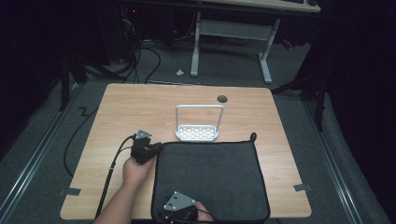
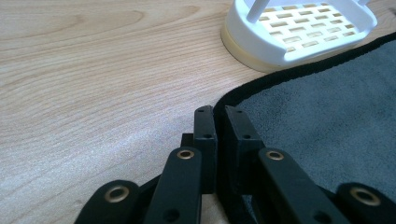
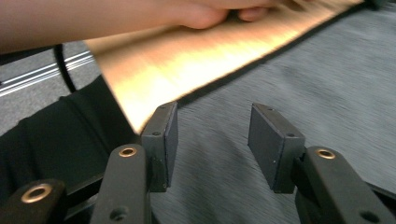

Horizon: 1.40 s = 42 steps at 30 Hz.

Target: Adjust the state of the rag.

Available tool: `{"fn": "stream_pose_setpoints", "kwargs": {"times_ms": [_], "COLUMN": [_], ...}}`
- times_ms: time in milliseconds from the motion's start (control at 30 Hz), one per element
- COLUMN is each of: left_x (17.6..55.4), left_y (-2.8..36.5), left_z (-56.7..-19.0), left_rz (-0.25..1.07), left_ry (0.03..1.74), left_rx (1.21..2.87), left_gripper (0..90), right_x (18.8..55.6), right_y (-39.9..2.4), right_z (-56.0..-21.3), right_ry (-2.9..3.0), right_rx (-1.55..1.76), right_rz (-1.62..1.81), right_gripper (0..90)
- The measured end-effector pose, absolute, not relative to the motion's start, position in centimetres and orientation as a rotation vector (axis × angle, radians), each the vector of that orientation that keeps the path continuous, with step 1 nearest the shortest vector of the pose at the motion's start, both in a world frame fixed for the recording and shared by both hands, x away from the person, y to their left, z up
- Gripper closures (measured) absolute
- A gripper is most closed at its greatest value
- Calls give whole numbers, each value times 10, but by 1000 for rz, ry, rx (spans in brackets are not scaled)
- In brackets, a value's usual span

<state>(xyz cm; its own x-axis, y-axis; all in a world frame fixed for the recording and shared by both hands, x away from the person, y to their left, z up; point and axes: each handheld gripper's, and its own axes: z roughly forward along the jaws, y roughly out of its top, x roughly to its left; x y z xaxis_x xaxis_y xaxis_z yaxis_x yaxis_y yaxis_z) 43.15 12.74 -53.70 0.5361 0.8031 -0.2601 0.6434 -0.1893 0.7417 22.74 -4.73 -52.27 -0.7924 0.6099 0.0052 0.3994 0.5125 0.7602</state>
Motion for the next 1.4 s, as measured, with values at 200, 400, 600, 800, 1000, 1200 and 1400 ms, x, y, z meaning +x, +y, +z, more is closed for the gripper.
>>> {"fn": "stream_pose_setpoints", "kwargs": {"times_ms": [200,400,600,800,1000,1200,1400], "left_x": [431,432,431,432,434,436,433], "left_y": [127,128,128,129,131,136,144], "left_z": [-537,-537,-537,-537,-537,-535,-532], "left_rz": [234,231,231,222,193,165,162], "left_ry": [1181,1182,1183,1190,1207,1226,1255], "left_rx": [1914,1911,1911,1904,1886,1836,1725], "left_gripper": [836,835,835,835,838,845,852], "right_x": [222,223,224,221,220,222,222], "right_y": [-29,-24,-29,-41,-50,-53,-50], "right_z": [-527,-534,-532,-524,-510,-503,-494], "right_ry": [2541,2528,2502,2457,2398,2381,2363], "right_rx": [815,810,809,794,781,775,755], "right_rz": [1159,1114,1086,1134,1203,1234,1262], "right_gripper": [500,567,773,824,828,829,828]}}
